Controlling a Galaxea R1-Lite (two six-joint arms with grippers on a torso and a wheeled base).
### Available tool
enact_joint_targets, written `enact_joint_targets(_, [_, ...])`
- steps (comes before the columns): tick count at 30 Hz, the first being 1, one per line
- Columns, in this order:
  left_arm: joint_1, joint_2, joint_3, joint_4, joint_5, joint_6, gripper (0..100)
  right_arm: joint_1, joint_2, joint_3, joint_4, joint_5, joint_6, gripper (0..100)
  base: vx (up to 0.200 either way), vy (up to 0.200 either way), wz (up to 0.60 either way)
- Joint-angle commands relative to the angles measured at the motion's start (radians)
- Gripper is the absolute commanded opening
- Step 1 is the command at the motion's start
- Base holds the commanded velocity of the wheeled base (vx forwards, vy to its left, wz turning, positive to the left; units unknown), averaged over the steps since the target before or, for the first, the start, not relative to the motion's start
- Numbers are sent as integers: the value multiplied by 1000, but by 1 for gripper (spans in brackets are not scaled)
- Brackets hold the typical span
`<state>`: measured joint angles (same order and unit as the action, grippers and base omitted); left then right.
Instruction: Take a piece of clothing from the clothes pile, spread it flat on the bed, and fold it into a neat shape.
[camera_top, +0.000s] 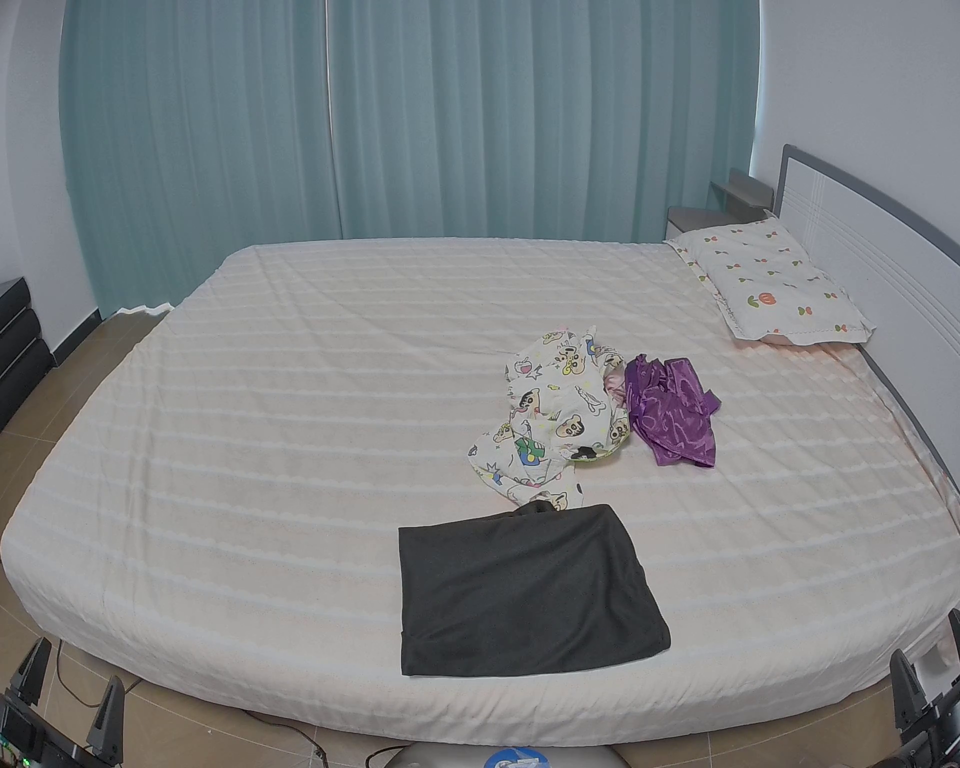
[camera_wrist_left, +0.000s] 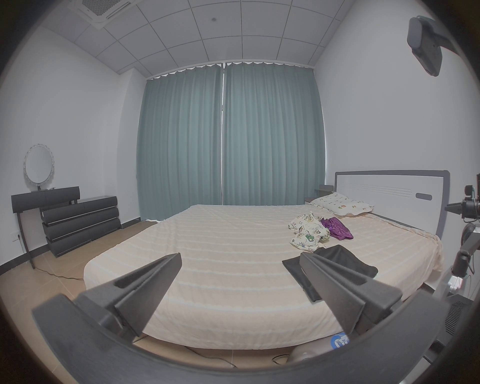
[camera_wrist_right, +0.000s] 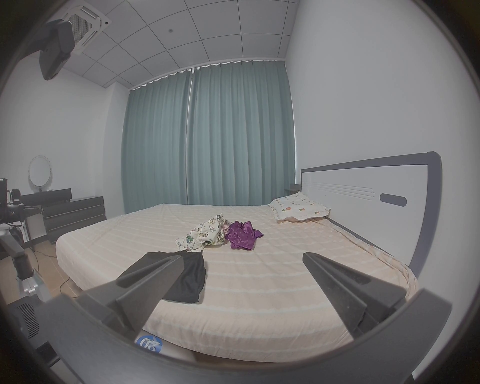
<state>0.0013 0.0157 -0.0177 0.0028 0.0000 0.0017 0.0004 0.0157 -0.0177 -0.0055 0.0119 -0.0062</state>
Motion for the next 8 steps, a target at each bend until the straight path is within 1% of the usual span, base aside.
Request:
enact_joint_targets(1, [0, -8, 15, 0, 0, 0, 100, 0, -14, 18, -1, 0, 0, 100, 0, 0, 0])
enact_joint_targets(8, [0, -8, 15, 0, 0, 0, 100, 0, -14, 18, -1, 0, 0, 100, 0, 0, 0])
